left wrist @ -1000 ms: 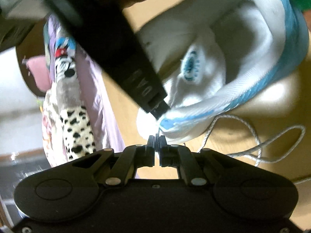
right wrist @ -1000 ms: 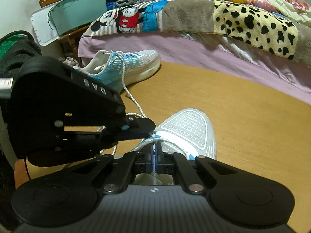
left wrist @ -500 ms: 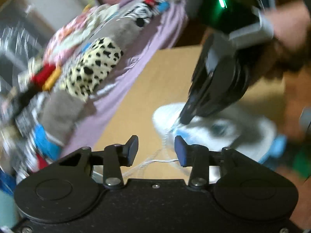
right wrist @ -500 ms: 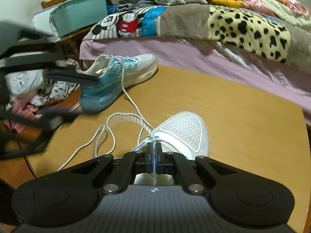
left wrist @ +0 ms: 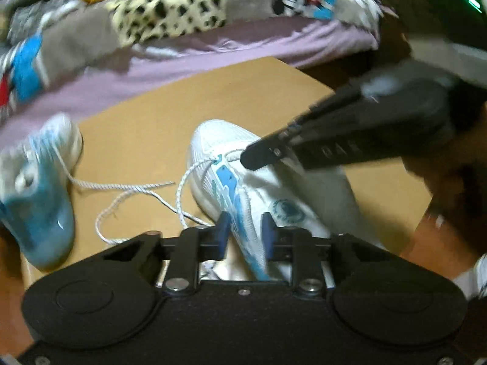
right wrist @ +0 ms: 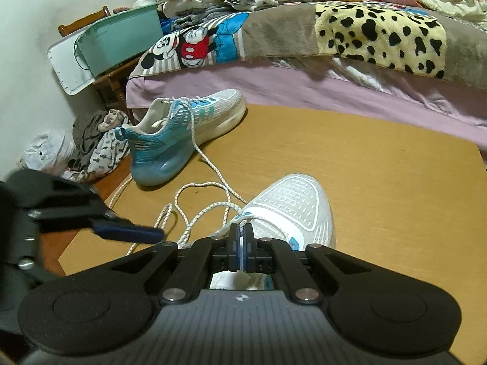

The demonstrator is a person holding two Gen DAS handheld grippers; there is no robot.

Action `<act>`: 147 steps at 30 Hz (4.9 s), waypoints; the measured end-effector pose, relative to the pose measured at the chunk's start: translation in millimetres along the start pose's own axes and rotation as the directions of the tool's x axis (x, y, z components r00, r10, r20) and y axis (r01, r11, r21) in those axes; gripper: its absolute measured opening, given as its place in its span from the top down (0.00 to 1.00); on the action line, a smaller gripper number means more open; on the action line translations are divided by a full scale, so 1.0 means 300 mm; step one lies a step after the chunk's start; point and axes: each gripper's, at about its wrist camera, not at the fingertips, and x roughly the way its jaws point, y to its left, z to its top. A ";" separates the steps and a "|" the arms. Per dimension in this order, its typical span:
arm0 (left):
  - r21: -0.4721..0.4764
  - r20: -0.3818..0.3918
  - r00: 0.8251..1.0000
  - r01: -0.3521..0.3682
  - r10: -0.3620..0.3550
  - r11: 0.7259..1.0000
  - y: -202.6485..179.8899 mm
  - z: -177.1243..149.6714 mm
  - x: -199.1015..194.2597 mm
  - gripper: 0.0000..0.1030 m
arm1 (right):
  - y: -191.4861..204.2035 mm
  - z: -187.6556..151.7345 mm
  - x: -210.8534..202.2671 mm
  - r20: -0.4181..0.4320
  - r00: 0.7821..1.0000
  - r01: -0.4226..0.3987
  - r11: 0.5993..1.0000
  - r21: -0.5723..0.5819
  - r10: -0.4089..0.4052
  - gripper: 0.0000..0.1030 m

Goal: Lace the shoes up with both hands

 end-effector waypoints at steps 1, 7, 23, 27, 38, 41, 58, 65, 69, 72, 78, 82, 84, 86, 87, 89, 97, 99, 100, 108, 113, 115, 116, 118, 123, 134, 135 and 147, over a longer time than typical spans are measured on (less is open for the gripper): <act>-0.018 0.006 1.000 -0.012 0.012 1.000 -0.001 -0.002 0.002 0.83 | 0.003 0.000 -0.003 0.000 1.000 -0.003 1.000 -0.004 0.003 0.97; -0.103 0.018 0.999 -0.041 0.043 0.994 0.001 -0.001 0.009 0.89 | 0.042 -0.015 -0.039 -0.007 1.000 -0.030 0.999 -0.036 0.030 0.97; 0.492 0.256 0.967 -0.141 0.011 0.859 -0.169 -0.049 -0.112 0.82 | 0.014 -0.073 -0.243 0.000 0.994 -0.106 0.994 -0.016 0.106 0.97; 0.654 0.320 0.946 -0.187 -0.045 0.733 -0.225 -0.102 -0.132 0.82 | 0.003 -0.072 -0.262 0.012 0.990 -0.144 0.990 0.010 0.144 0.97; 0.799 0.383 0.920 -0.284 -0.084 0.531 -0.229 -0.154 -0.108 0.89 | -0.022 -0.079 -0.282 -0.012 0.980 -0.197 0.980 0.010 0.197 0.97; 0.820 0.394 0.914 -0.300 -0.100 0.487 -0.234 -0.162 -0.103 0.93 | -0.041 -0.078 -0.285 -0.006 0.975 -0.221 0.975 0.025 0.221 0.97; 0.749 0.331 0.939 -0.199 -0.096 0.632 -0.232 -0.104 -0.106 0.98 | -0.138 -0.085 -0.280 0.068 0.968 -0.249 0.959 0.134 0.241 0.96; 0.728 0.273 0.953 -0.116 -0.131 0.676 -0.227 -0.117 -0.136 0.98 | -0.184 -0.093 -0.309 0.103 0.983 -0.169 0.962 0.212 0.150 0.92; 0.721 0.247 0.954 -0.066 -0.167 0.690 -0.231 -0.122 -0.165 0.98 | -0.143 -0.096 -0.264 0.055 0.989 -0.148 0.970 0.191 0.140 0.92; 0.719 0.224 0.954 -0.025 -0.197 0.695 -0.229 -0.128 -0.190 0.98 | -0.112 -0.091 -0.234 0.028 0.991 -0.133 0.976 0.172 0.130 0.82; 0.716 0.185 0.953 0.038 -0.241 0.697 -0.221 -0.138 -0.232 0.98 | -0.074 -0.088 -0.183 -0.027 0.996 -0.086 0.986 0.142 0.091 0.74; 0.719 0.154 0.945 0.094 -0.290 0.689 -0.229 -0.146 -0.253 0.98 | -0.058 -0.085 -0.163 -0.039 0.997 -0.068 0.989 0.128 0.073 0.74; 0.722 0.131 0.938 0.132 -0.322 0.679 -0.241 -0.158 -0.266 0.98 | -0.048 -0.084 -0.151 -0.051 0.997 -0.052 0.992 0.117 0.058 0.74; 0.724 0.110 0.931 0.166 -0.349 0.670 -0.250 -0.166 -0.277 0.98 | -0.043 -0.082 -0.140 -0.062 0.997 -0.036 0.994 0.107 0.042 0.74; 0.725 0.099 0.926 0.183 -0.364 0.663 -0.255 -0.171 -0.283 0.98 | -0.040 -0.082 -0.135 -0.068 0.997 -0.028 0.994 0.102 0.035 0.74; 0.731 0.073 0.914 0.223 -0.399 0.645 -0.264 -0.181 -0.299 0.98 | -0.038 -0.082 -0.128 -0.077 0.997 -0.016 0.995 0.098 0.024 0.74; 0.758 -0.038 0.851 0.366 -0.524 0.540 -0.306 -0.212 -0.363 0.99 | -0.031 -0.070 -0.111 -0.089 0.996 0.024 0.996 0.085 -0.016 0.74; 0.754 -0.059 0.830 0.401 -0.555 0.520 -0.304 -0.214 -0.376 0.98 | -0.030 -0.067 -0.107 -0.089 0.996 0.028 0.996 0.081 -0.021 0.74; 0.744 -0.057 0.827 0.408 -0.559 0.529 -0.306 -0.211 -0.379 0.98 | -0.029 -0.067 -0.107 -0.087 0.996 0.029 0.996 0.078 -0.023 0.74; 0.536 0.060 0.820 0.455 -0.570 0.711 -0.145 -0.094 -0.344 0.98 | -0.045 -0.071 -0.103 -0.071 0.997 0.037 0.995 0.087 -0.031 0.70; 0.373 0.130 0.843 0.446 -0.521 0.814 -0.062 -0.035 -0.294 0.98 | -0.063 -0.077 -0.105 -0.054 0.998 0.014 0.994 0.105 -0.009 0.70; 0.306 0.144 0.857 0.436 -0.494 0.846 -0.038 -0.012 -0.264 0.98 | -0.069 -0.081 -0.107 -0.046 0.999 -0.001 0.993 0.114 0.007 0.70; 0.271 0.145 0.869 0.425 -0.473 0.864 -0.029 0.000 -0.246 0.99 | -0.073 -0.083 -0.108 -0.042 0.999 -0.012 0.992 0.123 0.017 0.72; 0.207 0.149 0.890 0.397 -0.430 0.894 -0.006 0.020 -0.218 0.98 | -0.081 -0.086 -0.110 -0.036 0.999 -0.034 0.990 0.135 0.039 0.76; 0.100 0.152 0.933 0.314 -0.326 0.944 0.026 0.062 -0.153 0.98 | -0.098 -0.093 -0.114 -0.022 0.998 -0.062 0.985 0.160 0.067 0.77; -0.028 0.073 0.983 0.171 -0.168 0.985 0.012 0.127 -0.013 0.98 | -0.127 -0.110 -0.118 0.003 0.994 -0.105 0.976 0.189 0.107 0.78; -0.031 0.066 0.985 0.162 -0.160 0.986 0.009 0.132 -0.006 0.98 | -0.128 -0.112 -0.119 0.004 0.994 -0.109 0.975 0.192 0.110 0.78; -0.031 -0.036 0.992 0.117 -0.118 0.993 -0.023 0.169 0.088 0.98 | -0.156 -0.125 -0.119 0.022 0.990 -0.144 0.962 0.230 0.142 0.78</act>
